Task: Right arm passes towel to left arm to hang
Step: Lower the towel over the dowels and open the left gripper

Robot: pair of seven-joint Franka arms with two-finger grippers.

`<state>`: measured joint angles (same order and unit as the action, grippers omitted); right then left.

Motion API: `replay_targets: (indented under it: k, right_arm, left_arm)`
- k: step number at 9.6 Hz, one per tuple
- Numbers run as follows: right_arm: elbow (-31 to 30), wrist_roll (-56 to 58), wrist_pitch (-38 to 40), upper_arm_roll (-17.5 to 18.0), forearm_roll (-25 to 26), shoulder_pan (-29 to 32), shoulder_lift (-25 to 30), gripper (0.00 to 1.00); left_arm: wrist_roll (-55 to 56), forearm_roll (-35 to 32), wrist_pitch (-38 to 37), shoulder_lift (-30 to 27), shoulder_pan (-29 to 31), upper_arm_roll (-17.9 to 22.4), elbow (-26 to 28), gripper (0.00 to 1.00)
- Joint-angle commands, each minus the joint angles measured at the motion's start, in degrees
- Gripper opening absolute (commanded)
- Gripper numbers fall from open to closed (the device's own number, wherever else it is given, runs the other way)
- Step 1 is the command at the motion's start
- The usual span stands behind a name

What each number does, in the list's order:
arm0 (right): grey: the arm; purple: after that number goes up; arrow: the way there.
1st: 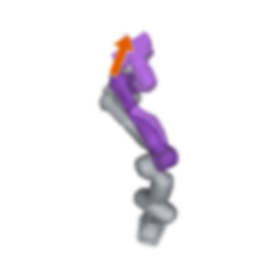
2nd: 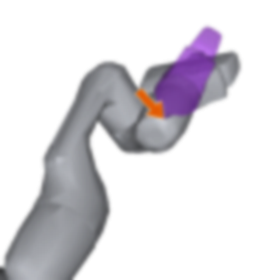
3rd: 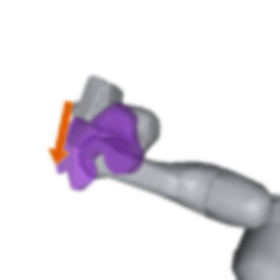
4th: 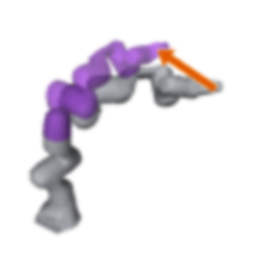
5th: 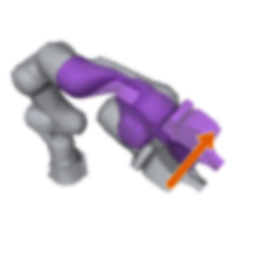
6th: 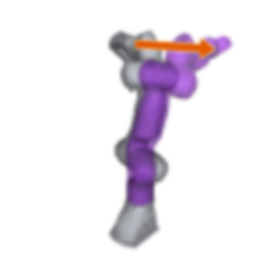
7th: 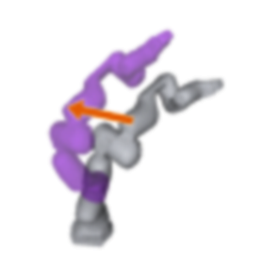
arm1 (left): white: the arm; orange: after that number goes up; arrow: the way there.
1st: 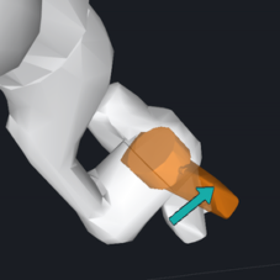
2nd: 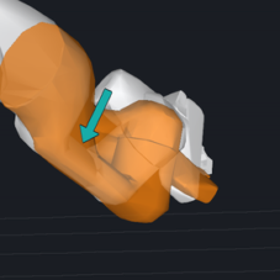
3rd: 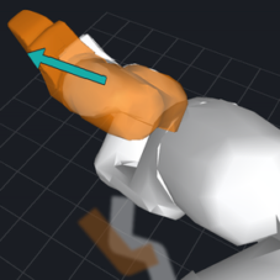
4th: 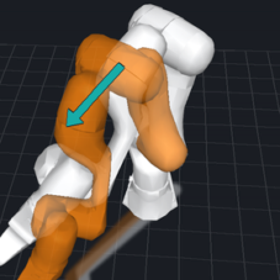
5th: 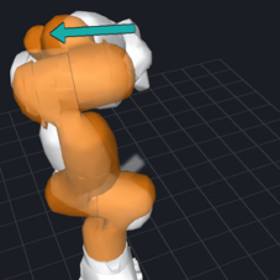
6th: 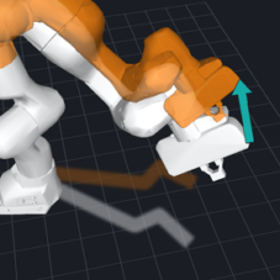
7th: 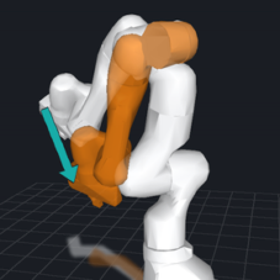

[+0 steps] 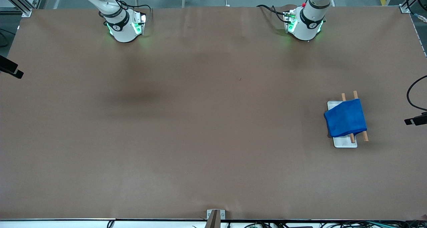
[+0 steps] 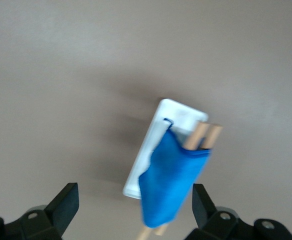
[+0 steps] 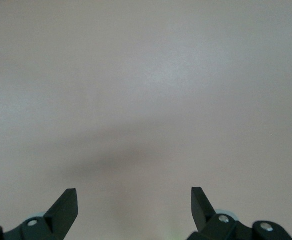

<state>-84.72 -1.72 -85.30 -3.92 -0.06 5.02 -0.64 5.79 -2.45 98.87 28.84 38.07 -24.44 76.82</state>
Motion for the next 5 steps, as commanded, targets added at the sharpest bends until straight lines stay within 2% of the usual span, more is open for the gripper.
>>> replay_targets:
  k: [1, 5]
  right_arm:
    - [-0.5, 0.4, 0.9, 0.5, 0.4, 0.4, 1.5, 1.0]
    - [-0.2, 0.5, 0.3, 0.4, 0.8, 0.4, 1.3, 1.0]
  left_arm:
    - [8.3, -1.9, -1.4, -5.0, -1.9, -5.5, 1.8, 1.0]
    - [12.3, -3.7, -8.1, -13.8, -2.9, -13.7, 1.7, 1.0]
